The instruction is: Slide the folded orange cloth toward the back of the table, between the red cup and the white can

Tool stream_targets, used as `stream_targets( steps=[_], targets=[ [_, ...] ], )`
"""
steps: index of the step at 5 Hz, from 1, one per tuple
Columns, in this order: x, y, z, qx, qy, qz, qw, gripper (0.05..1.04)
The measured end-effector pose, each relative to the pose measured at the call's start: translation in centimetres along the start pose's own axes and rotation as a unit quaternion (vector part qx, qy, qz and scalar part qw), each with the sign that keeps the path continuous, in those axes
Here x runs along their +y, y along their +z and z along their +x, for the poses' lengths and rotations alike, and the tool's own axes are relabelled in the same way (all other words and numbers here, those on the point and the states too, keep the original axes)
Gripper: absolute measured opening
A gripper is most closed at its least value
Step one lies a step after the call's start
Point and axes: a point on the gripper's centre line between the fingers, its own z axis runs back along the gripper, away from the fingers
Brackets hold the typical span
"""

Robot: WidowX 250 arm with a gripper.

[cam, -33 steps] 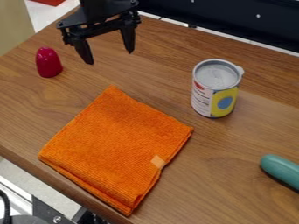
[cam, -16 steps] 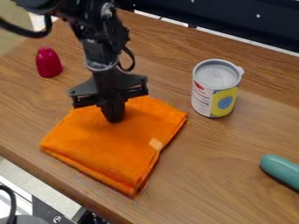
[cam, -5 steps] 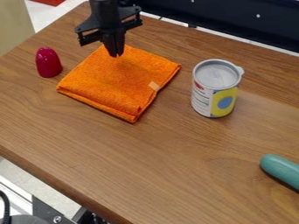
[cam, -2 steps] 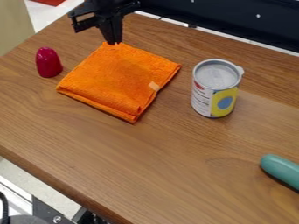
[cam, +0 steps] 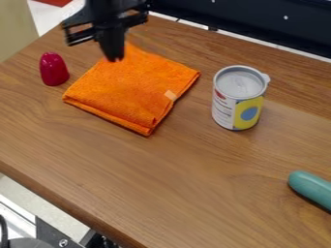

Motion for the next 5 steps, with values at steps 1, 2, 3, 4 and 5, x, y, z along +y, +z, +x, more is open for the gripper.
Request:
stream_targets(
  steps=[1, 2, 3, 4, 5],
  targets=[
    [2.5, 0.0, -1.5, 0.007, -0.010, 0.009, 0.9999, 0.053],
    [4.4, 0.6, -5.0, 0.013, -0.054, -0.008, 0.9984, 0.053],
    [5.0, 0.7, -7.8, 0.009, -0.093, -0.023, 0.9953, 0.053],
    [5.4, 0.1, -10.5, -0.001, -0.134, -0.024, 0.9907, 0.064],
    [5.2, -0.6, -11.0, -0.001, -0.140, -0.015, 0.9901, 0.202]
  ],
)
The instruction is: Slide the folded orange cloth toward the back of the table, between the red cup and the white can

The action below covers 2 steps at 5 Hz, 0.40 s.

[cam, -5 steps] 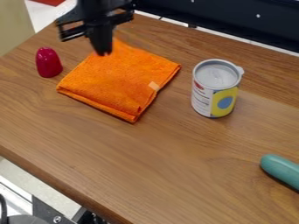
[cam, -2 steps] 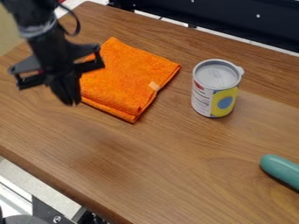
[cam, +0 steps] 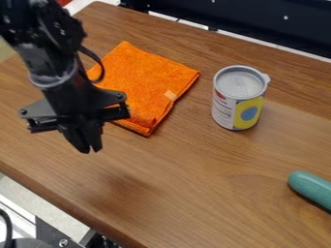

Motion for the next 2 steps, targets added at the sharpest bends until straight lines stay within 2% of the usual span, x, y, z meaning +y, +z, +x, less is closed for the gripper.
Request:
stream_targets(
  steps=[1, 2],
  targets=[
    [0.03, -0.18, -0.08, 0.015, 0.002, -0.004, 0.9999, 0.443],
    [0.25, -0.18, -0.03, 0.015, -0.007, -0.003, 0.9999, 0.764]
  ],
)
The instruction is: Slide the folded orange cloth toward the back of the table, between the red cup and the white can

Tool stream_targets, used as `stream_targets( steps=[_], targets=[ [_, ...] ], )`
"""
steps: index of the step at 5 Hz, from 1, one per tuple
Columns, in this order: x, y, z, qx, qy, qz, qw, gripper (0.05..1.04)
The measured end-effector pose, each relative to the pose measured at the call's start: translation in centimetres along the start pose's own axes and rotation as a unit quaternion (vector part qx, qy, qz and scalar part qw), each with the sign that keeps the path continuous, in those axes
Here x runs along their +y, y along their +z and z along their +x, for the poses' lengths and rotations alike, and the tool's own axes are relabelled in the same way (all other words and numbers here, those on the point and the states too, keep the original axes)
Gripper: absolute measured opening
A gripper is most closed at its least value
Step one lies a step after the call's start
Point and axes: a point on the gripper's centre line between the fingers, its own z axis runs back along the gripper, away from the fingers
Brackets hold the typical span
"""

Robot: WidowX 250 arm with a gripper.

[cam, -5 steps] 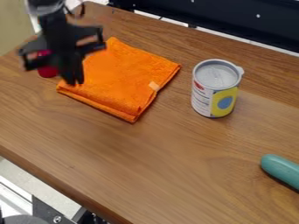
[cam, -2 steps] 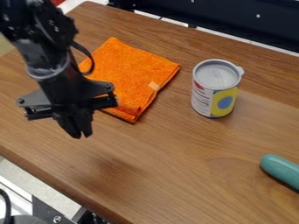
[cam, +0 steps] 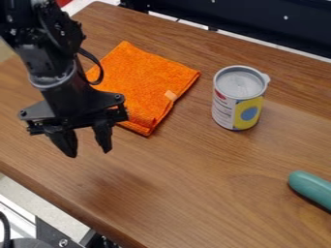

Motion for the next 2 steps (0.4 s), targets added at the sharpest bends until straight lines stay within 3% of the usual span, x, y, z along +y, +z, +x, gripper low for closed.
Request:
stream_targets(
  steps=[1, 2],
  targets=[
    [-0.06, 0.25, 0.37, -0.005, -0.003, 0.000, 1.0000, 0.984],
    [-0.12, 0.43, 0.74, -0.006, 0.001, 0.003, 1.0000, 0.999]
  ],
)
